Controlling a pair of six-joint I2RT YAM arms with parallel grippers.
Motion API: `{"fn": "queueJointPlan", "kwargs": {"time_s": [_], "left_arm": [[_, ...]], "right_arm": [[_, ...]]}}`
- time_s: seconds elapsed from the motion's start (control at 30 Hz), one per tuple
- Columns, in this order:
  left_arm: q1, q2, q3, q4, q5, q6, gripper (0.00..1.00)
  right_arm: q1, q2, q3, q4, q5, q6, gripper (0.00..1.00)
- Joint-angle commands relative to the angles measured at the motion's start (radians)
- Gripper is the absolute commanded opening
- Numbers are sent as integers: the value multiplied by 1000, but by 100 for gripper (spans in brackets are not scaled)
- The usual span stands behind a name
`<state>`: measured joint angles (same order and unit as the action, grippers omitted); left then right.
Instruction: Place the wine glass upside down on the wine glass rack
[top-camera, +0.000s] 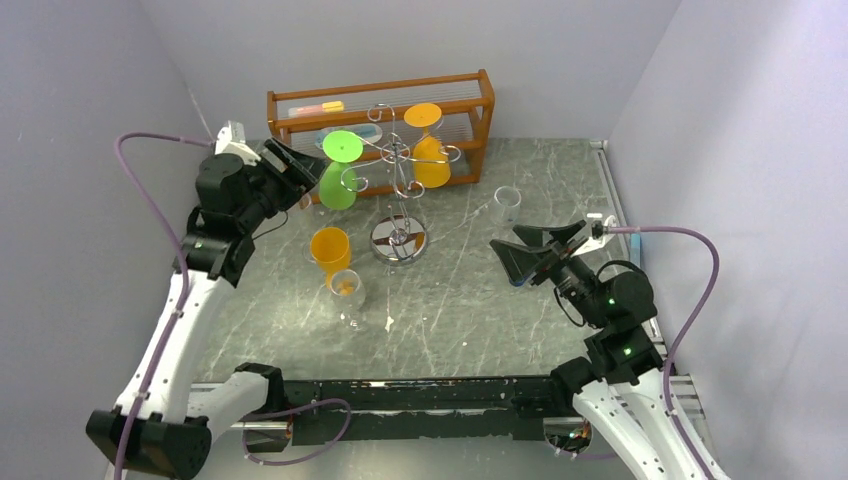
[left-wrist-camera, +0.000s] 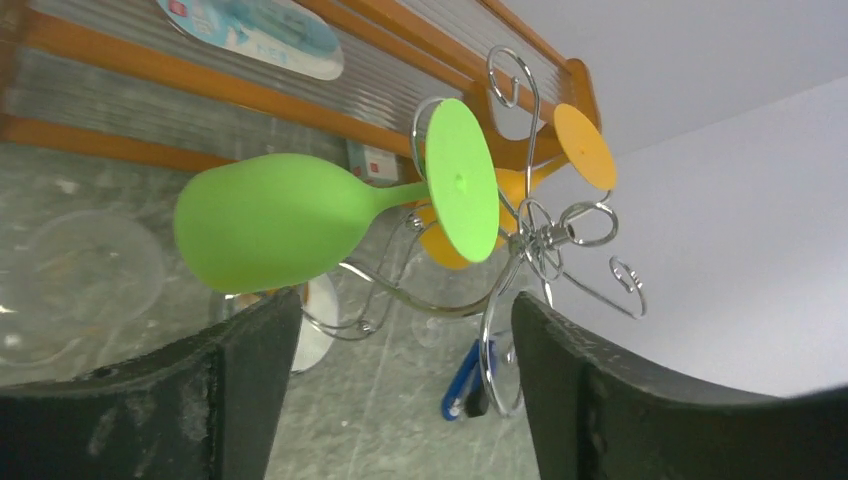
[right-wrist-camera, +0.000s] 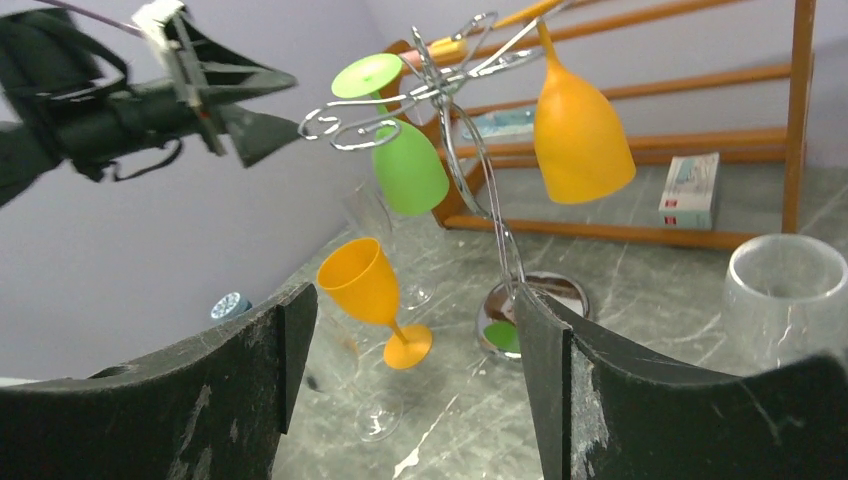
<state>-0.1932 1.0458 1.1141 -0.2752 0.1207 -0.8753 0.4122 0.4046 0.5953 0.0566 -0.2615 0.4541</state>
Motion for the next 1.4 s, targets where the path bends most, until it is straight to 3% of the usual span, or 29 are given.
{"fn": "queueJointPlan", "kwargs": {"time_s": [0.0, 0.17, 0.23, 0.37, 0.43, 0.7, 0.77, 0.83, 0.93, 1.37], "left_arm": [[9, -86, 80, -216, -74, 226, 85], [9, -168, 90, -385, -73, 373, 89], [9, -196, 78, -429, -40, 405, 80], [9, -222, 41, -481, 81, 465, 51], [10, -227, 10, -500, 105, 477, 46], [10, -206, -169, -404, 102, 421, 56], [9, -201, -212, -389, 7, 375, 56], [9, -206, -256, -377, -90, 338, 63], [9, -221, -323, -332, -118, 291, 67], [10, -182, -395, -239, -107, 235, 64]], "right_arm": [[0, 18, 7, -33, 25, 42, 76], [1, 31, -11, -17, 66, 62, 75], [1, 40, -20, -3, 78, 75, 74], [1, 66, -22, 8, 68, 87, 72], [0, 75, -23, 6, 65, 90, 71], [1, 59, -47, -3, 102, 123, 71], [0, 53, -49, -13, 111, 129, 71], [0, 54, -51, -23, 96, 128, 71], [0, 74, -54, -35, 62, 141, 71], [2, 203, -172, 123, -61, 114, 71]]}}
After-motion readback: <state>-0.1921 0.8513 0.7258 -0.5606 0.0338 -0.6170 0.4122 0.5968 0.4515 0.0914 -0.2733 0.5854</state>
